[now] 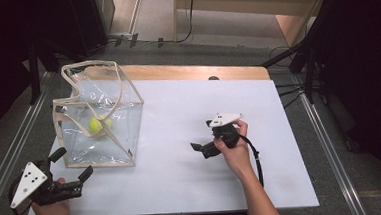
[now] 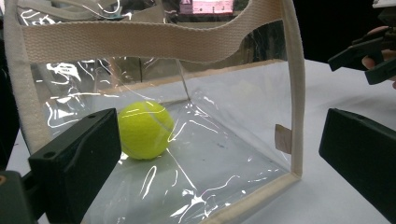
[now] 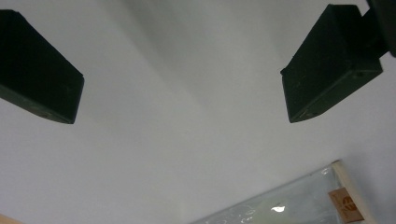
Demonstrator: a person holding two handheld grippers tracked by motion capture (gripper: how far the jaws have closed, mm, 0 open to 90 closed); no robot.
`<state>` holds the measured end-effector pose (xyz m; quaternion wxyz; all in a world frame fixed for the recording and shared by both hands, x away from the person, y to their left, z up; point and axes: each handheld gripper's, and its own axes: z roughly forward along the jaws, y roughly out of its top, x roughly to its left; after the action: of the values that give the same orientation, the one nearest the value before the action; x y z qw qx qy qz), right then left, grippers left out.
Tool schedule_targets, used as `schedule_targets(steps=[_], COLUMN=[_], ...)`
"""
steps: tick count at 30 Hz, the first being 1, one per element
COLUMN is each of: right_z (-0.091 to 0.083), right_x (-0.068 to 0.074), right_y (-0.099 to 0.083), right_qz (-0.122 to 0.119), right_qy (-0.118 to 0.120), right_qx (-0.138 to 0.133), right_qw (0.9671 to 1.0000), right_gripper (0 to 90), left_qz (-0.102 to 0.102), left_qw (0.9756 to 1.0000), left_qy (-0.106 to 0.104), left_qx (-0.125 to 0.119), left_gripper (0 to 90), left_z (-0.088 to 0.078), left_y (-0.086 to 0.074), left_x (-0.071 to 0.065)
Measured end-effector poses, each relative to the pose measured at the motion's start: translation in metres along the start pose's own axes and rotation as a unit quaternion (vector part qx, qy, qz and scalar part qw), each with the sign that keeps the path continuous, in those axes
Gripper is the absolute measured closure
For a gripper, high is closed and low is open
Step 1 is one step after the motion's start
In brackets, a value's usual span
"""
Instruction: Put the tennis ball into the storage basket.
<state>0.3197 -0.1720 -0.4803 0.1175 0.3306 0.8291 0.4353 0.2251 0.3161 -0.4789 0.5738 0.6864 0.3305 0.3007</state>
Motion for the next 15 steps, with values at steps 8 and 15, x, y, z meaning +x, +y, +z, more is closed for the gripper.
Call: schedule_targets(steps=[8, 15], right_z=[-0.014, -0.028], right_x=[-0.006, -0.011], right_y=[-0.022, -0.036], right_qz=[0.017, 0.029], right_qy=[-0.016, -0.023], right_qx=[-0.007, -0.011], right_qw=[0.9997, 0.9993], right_gripper=[0.0, 0.0], left_qz=[0.001, 0.004], left_qw=[1.0000, 1.0000], left_qy=[0.002, 0.003], left_qx=[0.001, 0.003], left_gripper=[0.0, 0.0], left_z=[0.000, 0.001], left_y=[0.000, 0.000], left_x=[-0.001, -0.001])
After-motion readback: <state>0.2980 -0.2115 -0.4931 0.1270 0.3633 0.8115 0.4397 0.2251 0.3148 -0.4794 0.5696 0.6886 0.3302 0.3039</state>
